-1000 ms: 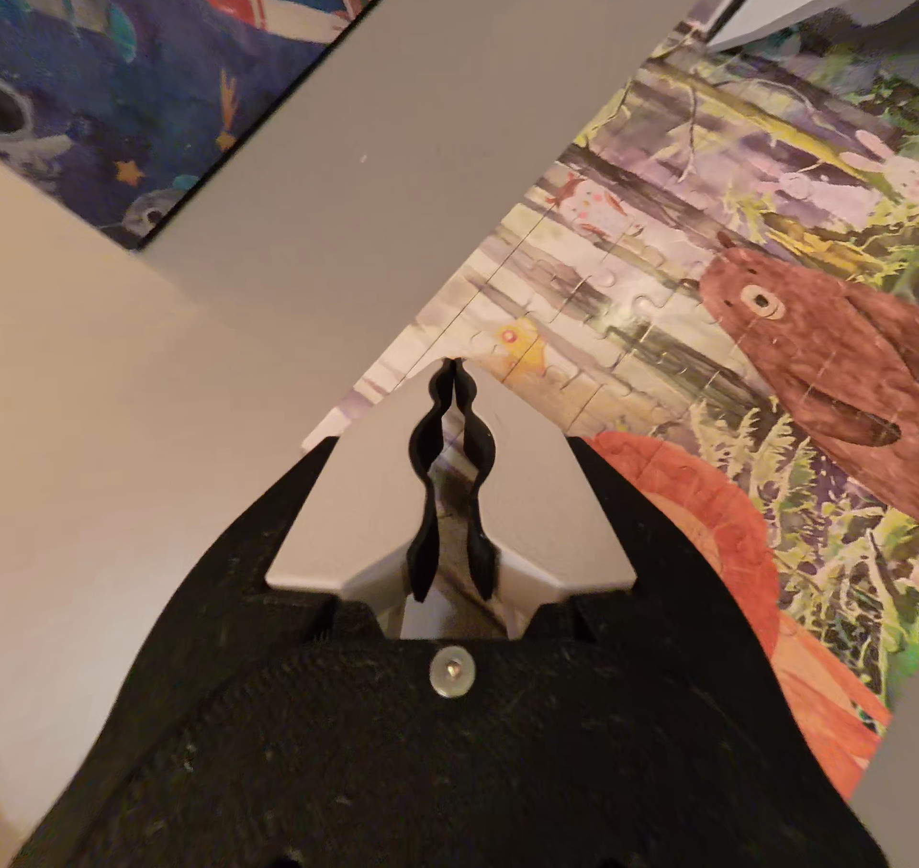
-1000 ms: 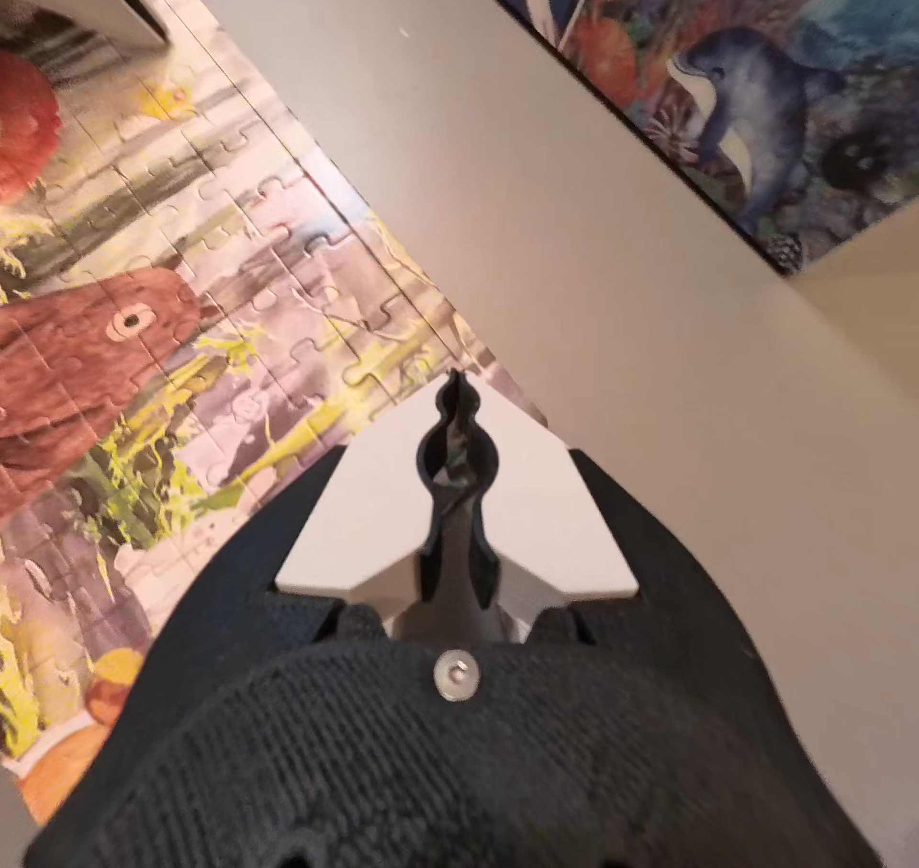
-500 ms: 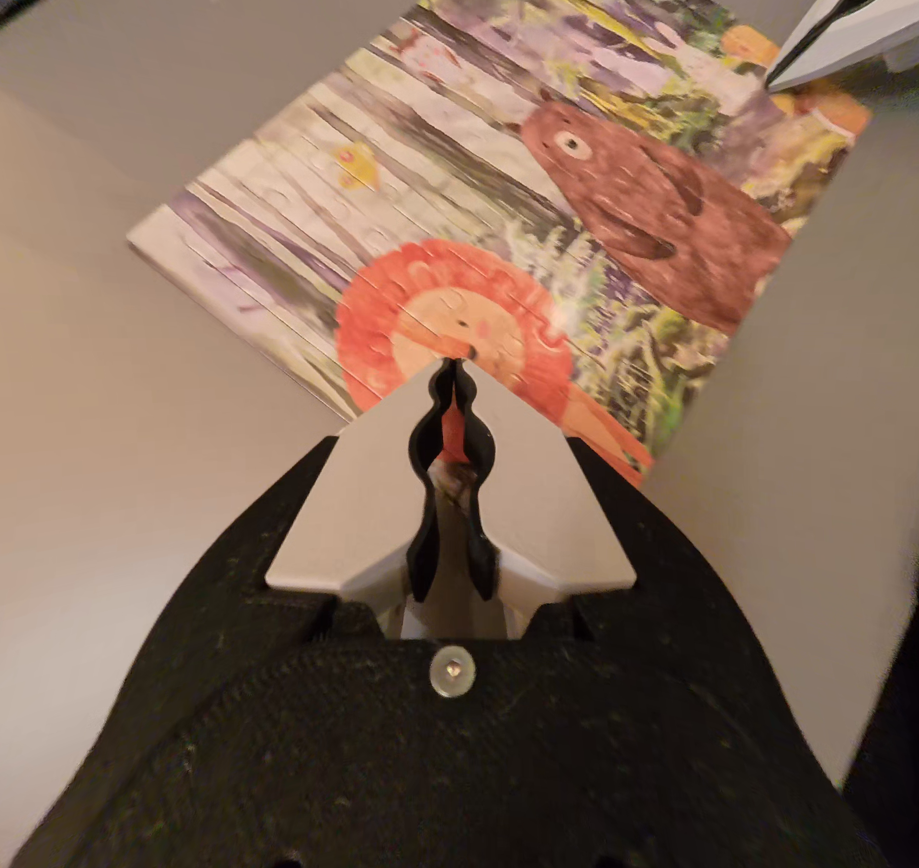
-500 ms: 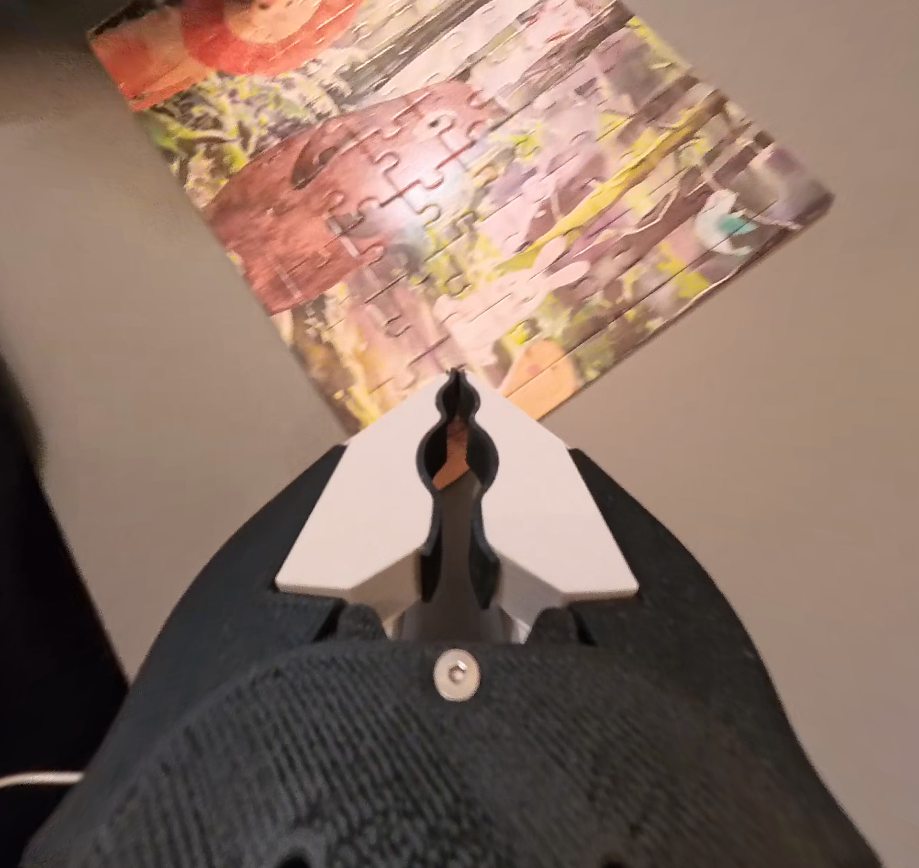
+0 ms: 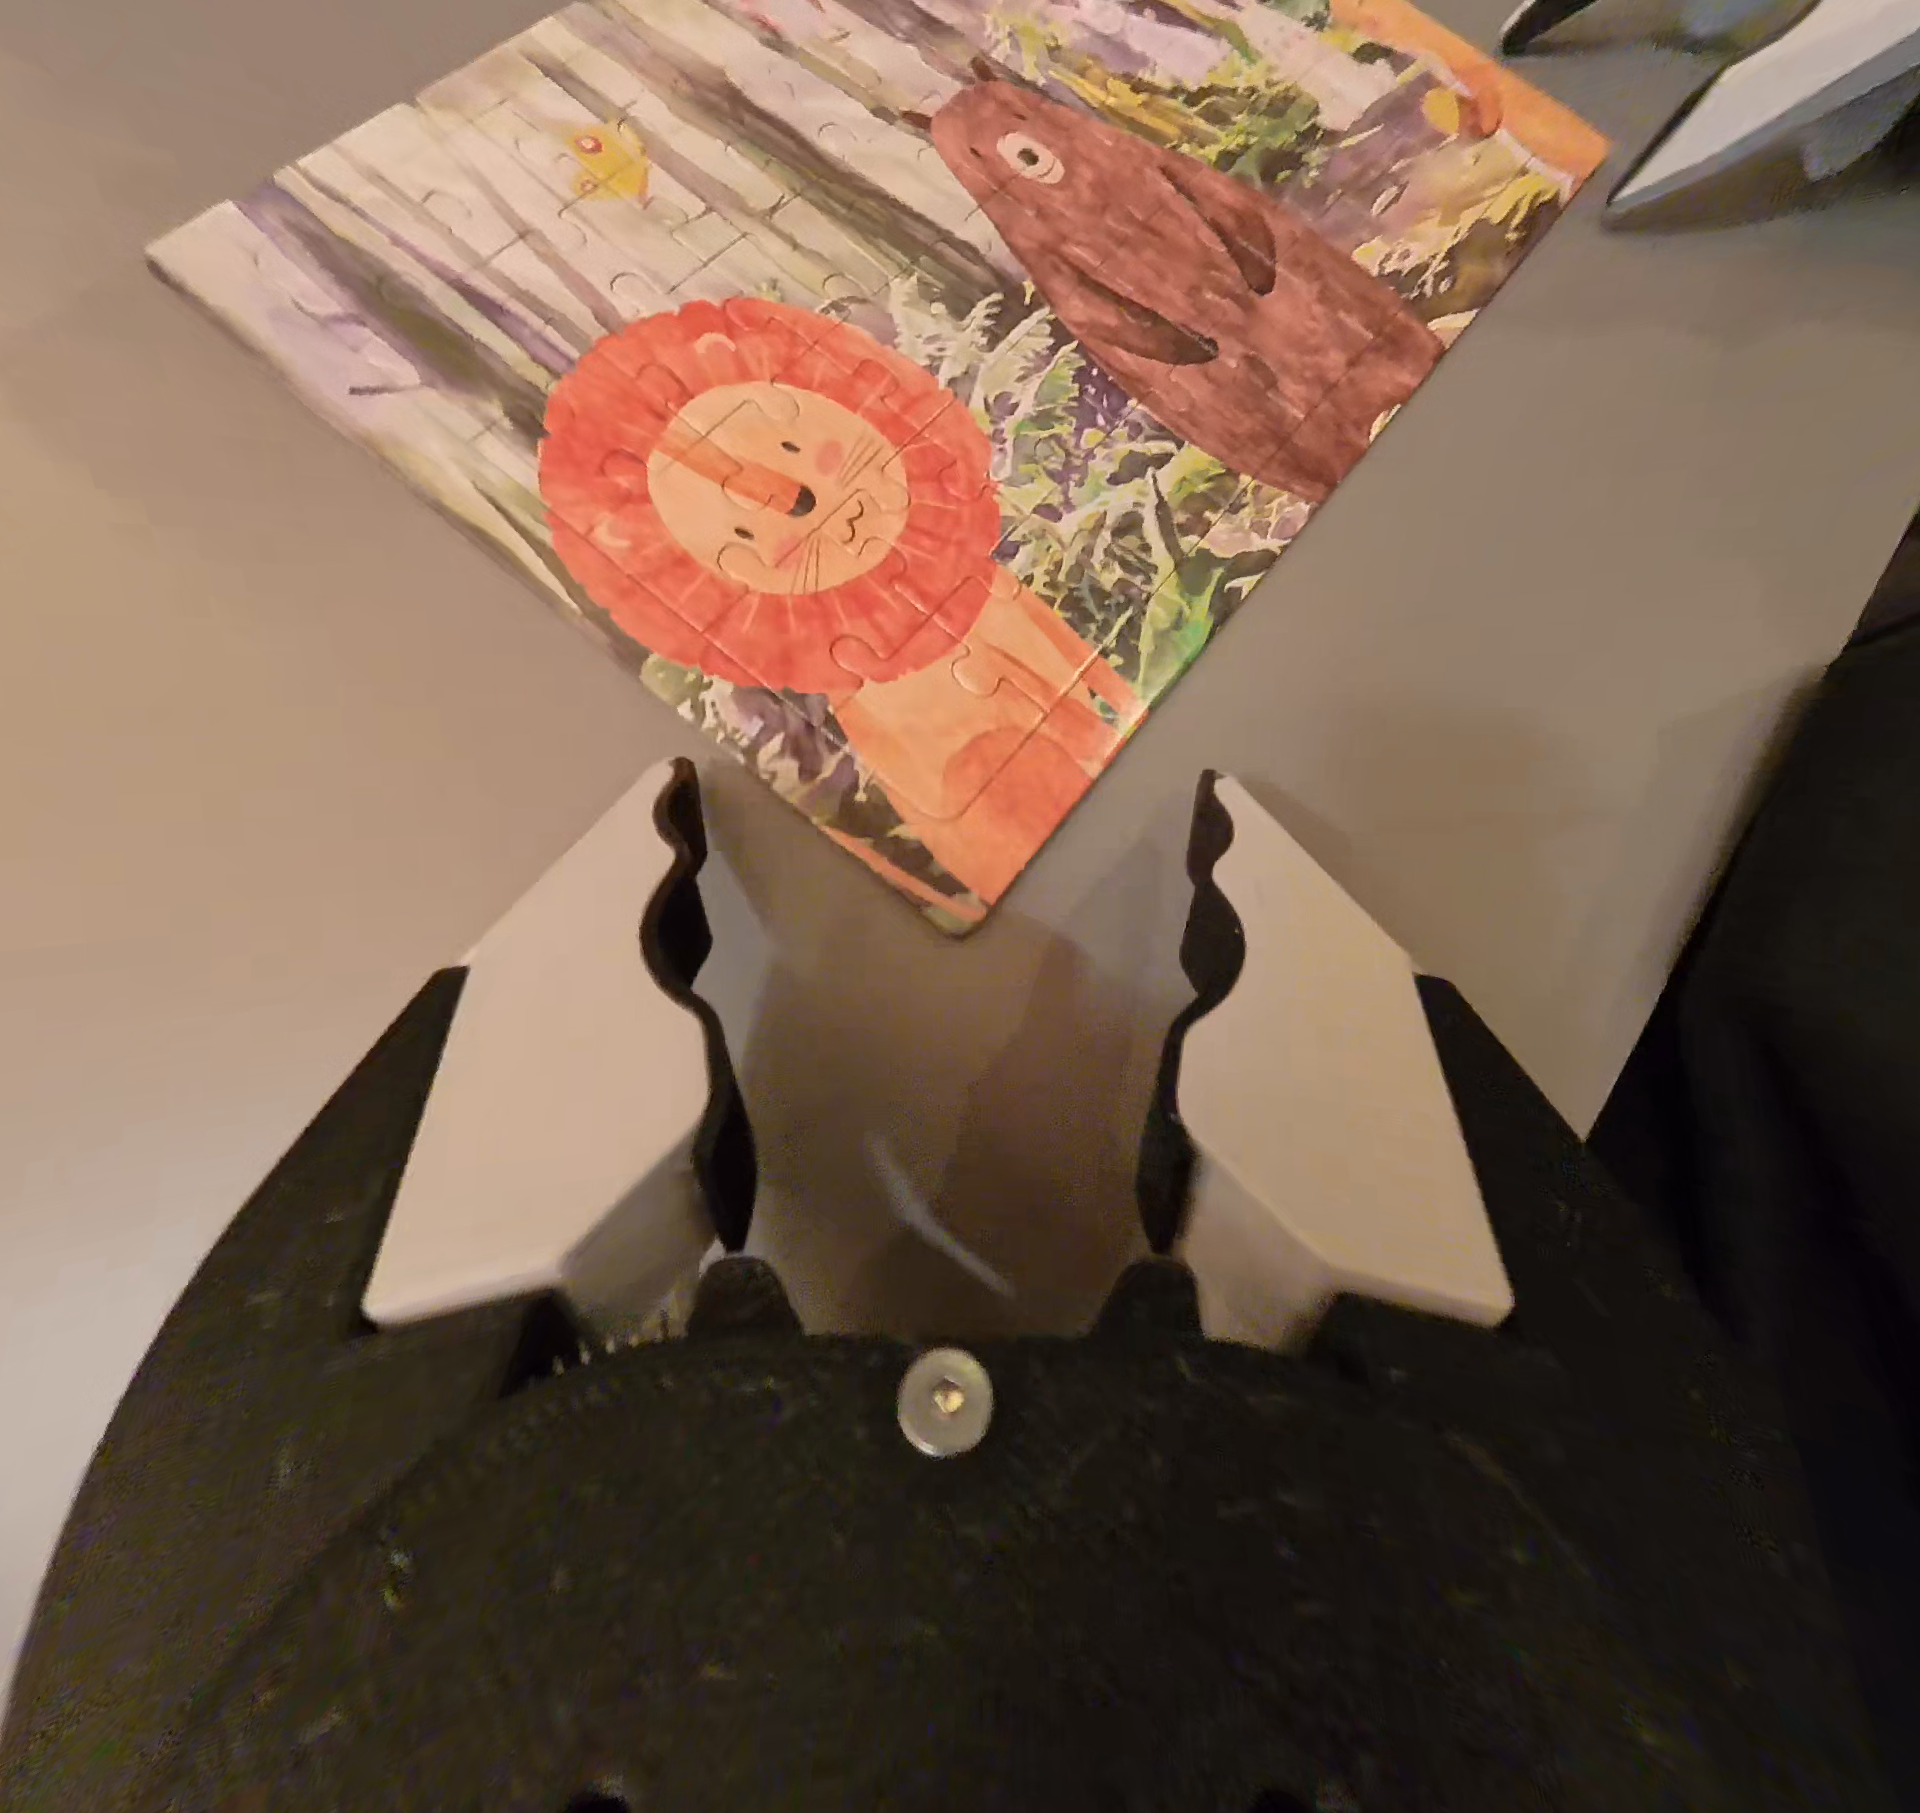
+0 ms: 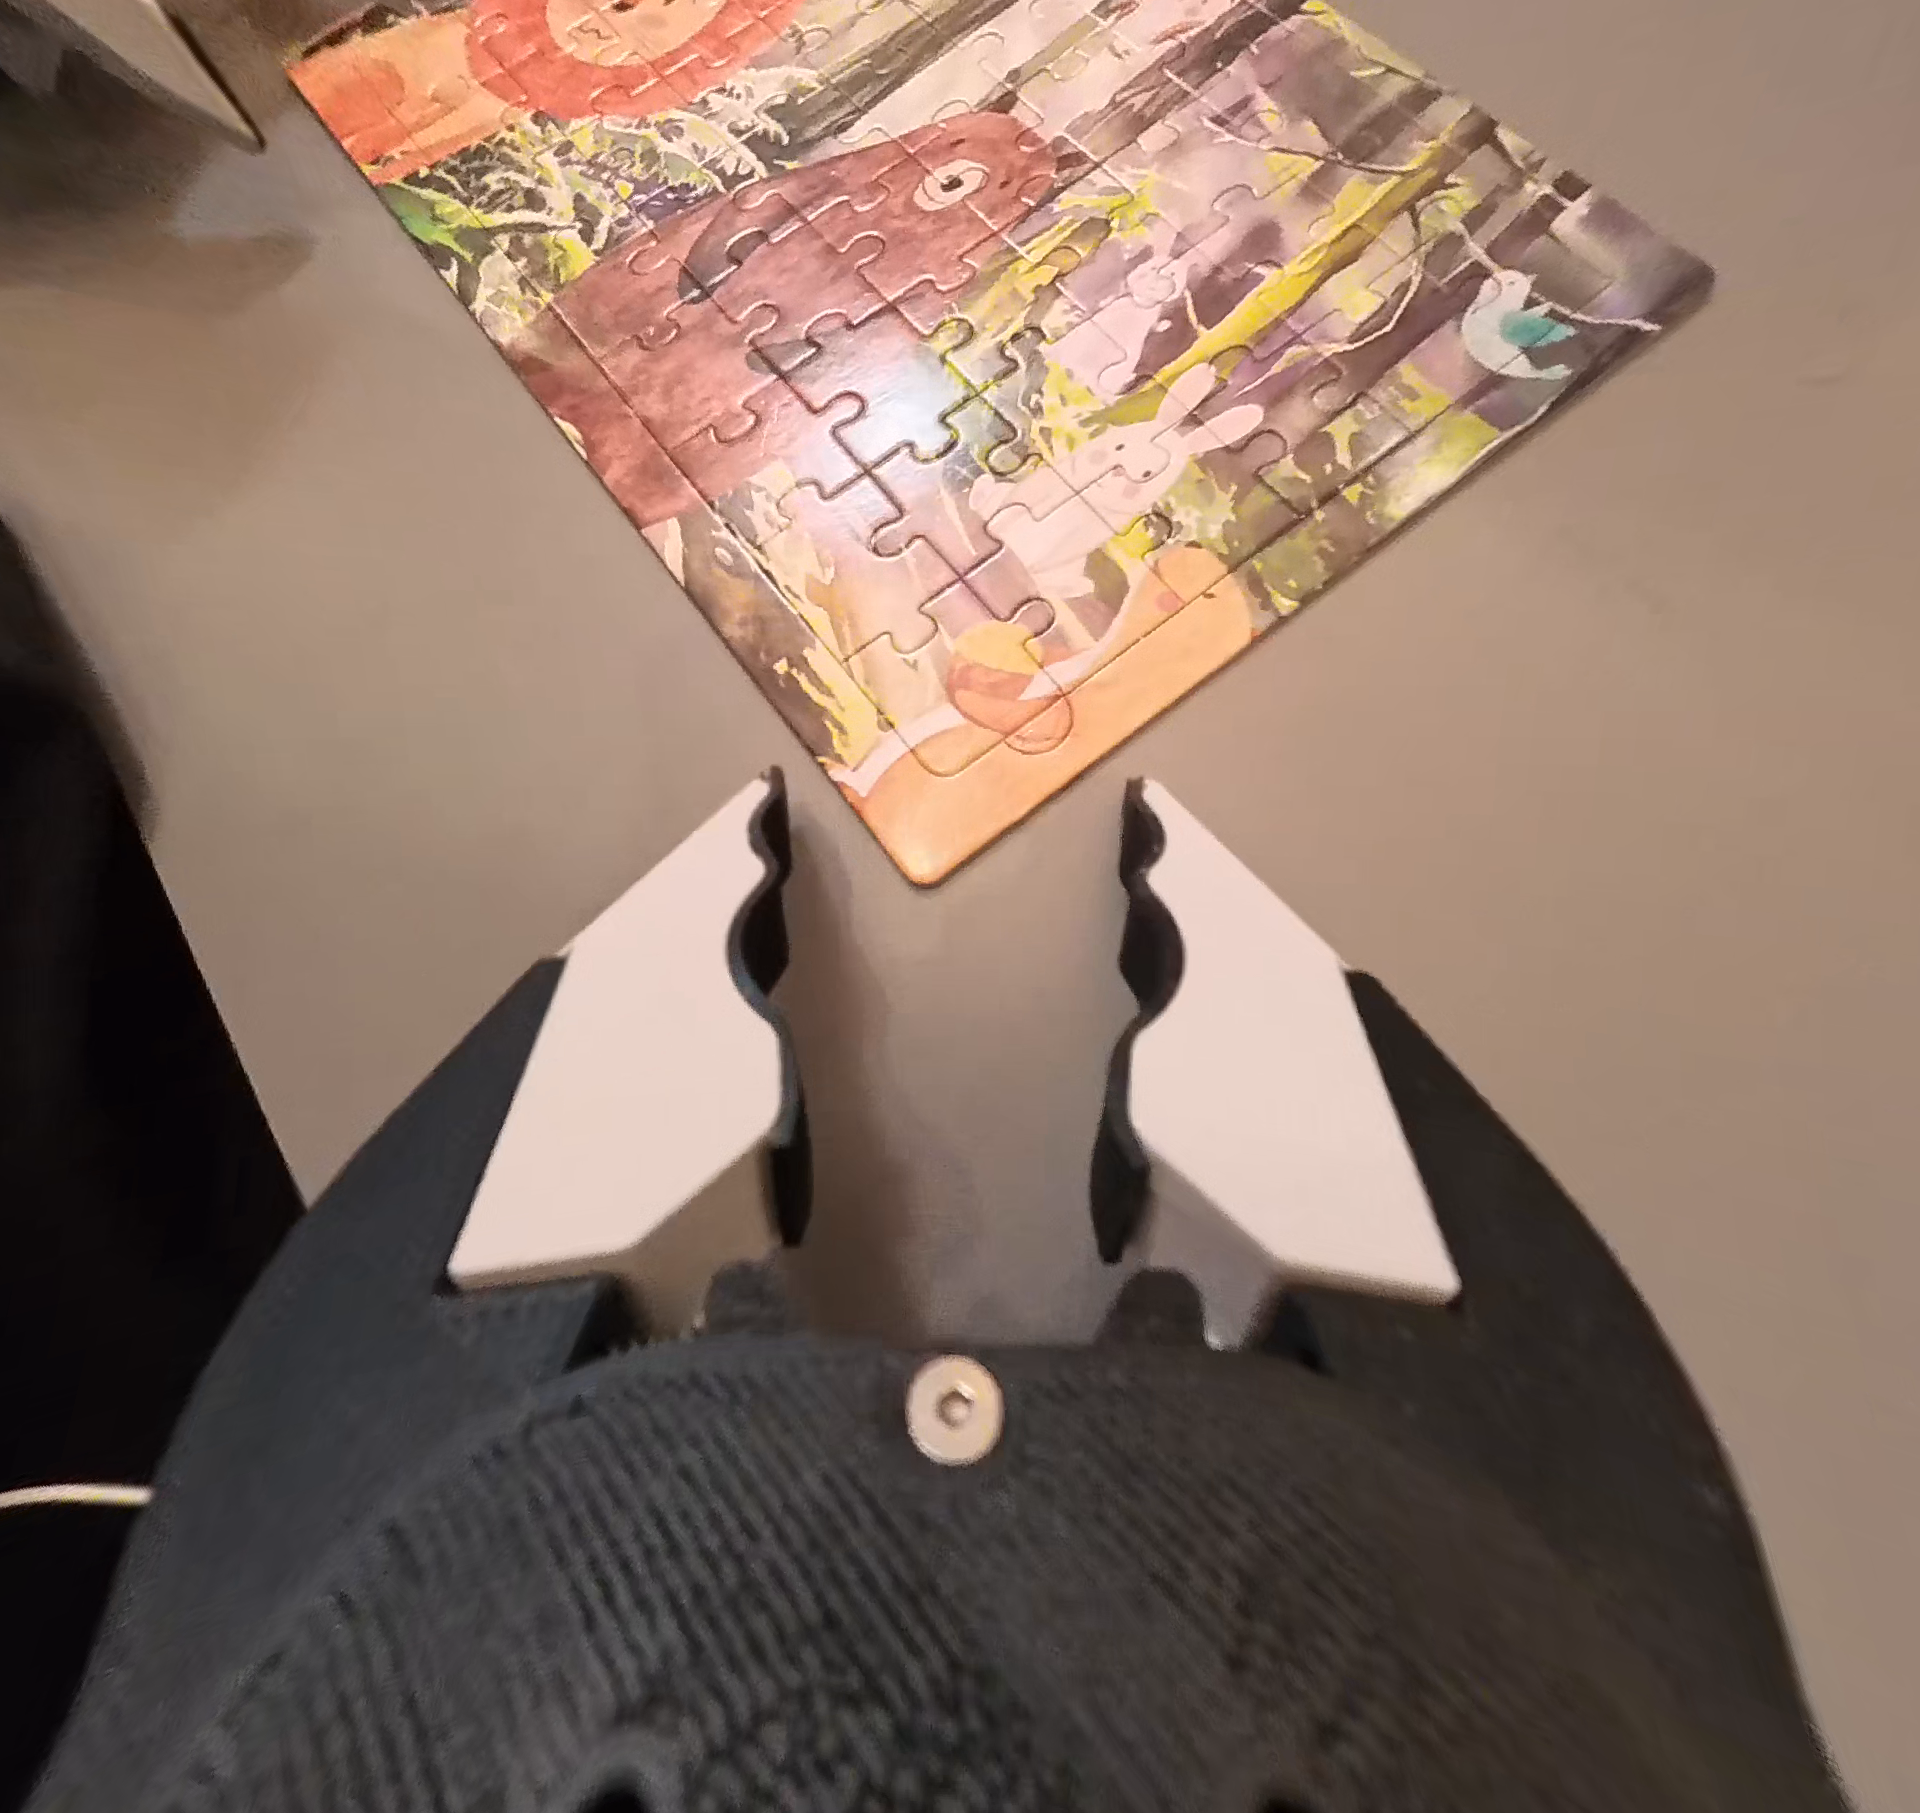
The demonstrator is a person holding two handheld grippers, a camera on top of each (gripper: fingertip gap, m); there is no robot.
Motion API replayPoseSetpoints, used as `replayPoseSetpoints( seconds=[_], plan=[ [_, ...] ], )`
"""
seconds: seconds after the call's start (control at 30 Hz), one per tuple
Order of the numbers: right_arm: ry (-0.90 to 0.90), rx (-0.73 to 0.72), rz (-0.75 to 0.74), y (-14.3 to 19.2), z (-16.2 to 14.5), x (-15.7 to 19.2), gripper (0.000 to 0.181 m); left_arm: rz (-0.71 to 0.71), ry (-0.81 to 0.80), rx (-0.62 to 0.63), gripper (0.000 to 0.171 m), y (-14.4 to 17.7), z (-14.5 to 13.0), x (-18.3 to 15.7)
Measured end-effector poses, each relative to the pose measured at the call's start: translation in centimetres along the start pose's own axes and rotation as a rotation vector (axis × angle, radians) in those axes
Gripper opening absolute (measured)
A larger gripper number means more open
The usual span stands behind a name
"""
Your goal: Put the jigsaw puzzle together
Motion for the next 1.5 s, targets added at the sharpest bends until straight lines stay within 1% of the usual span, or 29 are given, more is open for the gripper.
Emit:
replayPoseSetpoints(
  seconds=[0.1,0.13,0.17,0.27,0.6,0.63,1.5],
  plan=[
    [0.069,0.002,-0.048,-0.3,0.0,-0.2,0.062,0.034,-0.045,0.044,0.091,-0.4,-0.4,0.4],
    [0.071,0.001,-0.034,-0.4,0.1,-0.1,0.059,0.063,-0.07,0.054,0.088,-0.7,-0.4,0.7],
    [0.07,0.0,-0.03,-0.5,0.1,-0.1,0.058,0.079,-0.099,0.064,0.088,-0.6,-0.6,0.6],
    [0.079,0.001,-0.021,-0.7,0.4,-0.1,0.055,0.073,-0.118,0.066,0.084,-1.2,0.0,0.4],
    [0.07,0.002,-0.028,-1.1,0.7,-1.0,0.055,0.078,-0.114,0.065,0.082,-1.7,0.7,1.3],
    [0.069,0.003,-0.029,-1.1,0.7,-1.1,0.055,0.079,-0.11,0.066,0.082,-1.6,0.5,0.4],
    [0.034,-0.001,-0.063,-1.0,0.7,-0.9,0.054,0.085,-0.094,0.062,0.082,-1.4,0.3,0.1]
  ],
)
Point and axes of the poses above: each gripper's, where its closed fingertips meet, y back along the fingers, z out of its top, x = y × z across the jaws, the point moved 3 cm from there along y, back along the fingers, and after that the axes turned 3 degrees about y, right-handed, at the moved point
